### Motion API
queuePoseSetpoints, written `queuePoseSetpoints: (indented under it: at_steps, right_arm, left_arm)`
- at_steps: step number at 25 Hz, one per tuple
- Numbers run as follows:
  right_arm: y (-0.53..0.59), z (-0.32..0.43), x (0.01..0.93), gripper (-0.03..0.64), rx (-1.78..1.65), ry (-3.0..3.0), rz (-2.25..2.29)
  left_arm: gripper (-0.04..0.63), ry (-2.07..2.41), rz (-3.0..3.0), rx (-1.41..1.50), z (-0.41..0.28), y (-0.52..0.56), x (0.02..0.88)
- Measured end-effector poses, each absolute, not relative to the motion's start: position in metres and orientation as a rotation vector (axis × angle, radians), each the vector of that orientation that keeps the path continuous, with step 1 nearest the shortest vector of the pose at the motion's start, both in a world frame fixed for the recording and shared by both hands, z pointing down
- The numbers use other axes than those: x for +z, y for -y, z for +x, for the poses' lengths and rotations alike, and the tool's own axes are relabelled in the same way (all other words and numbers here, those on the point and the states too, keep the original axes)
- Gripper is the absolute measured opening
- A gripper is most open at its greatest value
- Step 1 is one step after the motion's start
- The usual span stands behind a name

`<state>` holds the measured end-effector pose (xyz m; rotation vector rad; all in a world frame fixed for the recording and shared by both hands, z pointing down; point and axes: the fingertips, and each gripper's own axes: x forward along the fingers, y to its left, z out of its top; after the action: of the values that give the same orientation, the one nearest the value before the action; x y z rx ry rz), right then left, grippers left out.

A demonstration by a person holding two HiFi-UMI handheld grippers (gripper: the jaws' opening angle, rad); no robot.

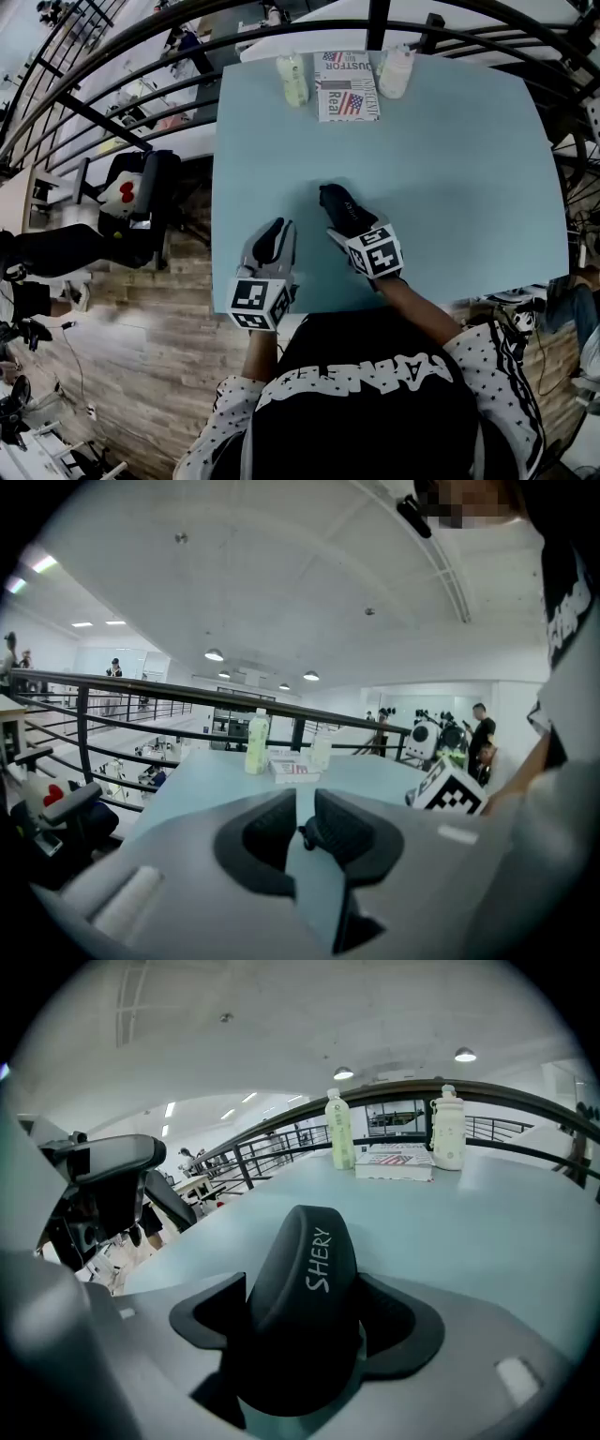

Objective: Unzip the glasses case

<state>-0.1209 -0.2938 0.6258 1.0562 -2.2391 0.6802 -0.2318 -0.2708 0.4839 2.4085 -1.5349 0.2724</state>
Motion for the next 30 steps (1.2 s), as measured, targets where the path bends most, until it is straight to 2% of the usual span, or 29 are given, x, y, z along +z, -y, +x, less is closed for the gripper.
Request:
queuePoseSetpoints:
  at_steps: [11,20,30]
  right_arm:
    - [0.294,-0.104,0.601,0.342,0.61,2.302,1.132]
    - [0.294,-0.092,0.536,0.339,0.47,2.431,1.211]
    - [0.291,-0.089,0.448,0.337,0.169,2.582,1.278]
  left_arm:
    - [0.0,1.413,2.362,0.228,-0.218,0.262,0.494]
    - [0.0,1.294,2.422,0.215,-0.191,0.265,0.481]
    - [0.0,1.138,2.483,-0.001,-0.176,0.271,0.427]
